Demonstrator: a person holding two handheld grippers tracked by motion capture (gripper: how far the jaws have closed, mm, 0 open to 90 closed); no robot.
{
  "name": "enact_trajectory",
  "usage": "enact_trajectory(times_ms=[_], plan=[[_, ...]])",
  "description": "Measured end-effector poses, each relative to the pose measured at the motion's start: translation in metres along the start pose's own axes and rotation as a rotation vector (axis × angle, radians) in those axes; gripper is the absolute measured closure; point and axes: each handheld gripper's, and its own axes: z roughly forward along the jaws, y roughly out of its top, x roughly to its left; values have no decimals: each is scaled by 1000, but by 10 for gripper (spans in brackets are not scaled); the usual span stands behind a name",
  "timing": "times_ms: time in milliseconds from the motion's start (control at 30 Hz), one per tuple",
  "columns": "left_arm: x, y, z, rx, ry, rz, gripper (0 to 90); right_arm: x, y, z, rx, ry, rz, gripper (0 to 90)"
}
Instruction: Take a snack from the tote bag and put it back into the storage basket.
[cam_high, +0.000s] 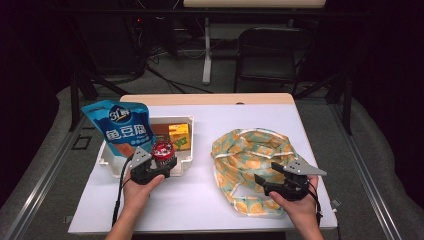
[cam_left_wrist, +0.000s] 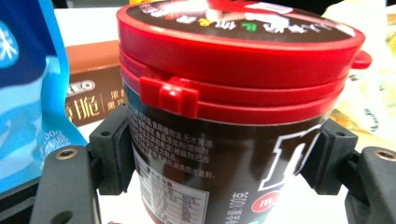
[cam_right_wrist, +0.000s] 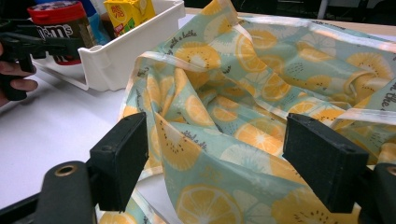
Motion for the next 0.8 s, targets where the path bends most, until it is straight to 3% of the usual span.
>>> enact_trajectory(times_ms=[533,800], plan=[[8,-5,15,100,49,-32,255,-2,-1,1,9,-5,9,225],[10,-6,19,120,67,-51,255,-3,-1,1,8,-7,10,228]])
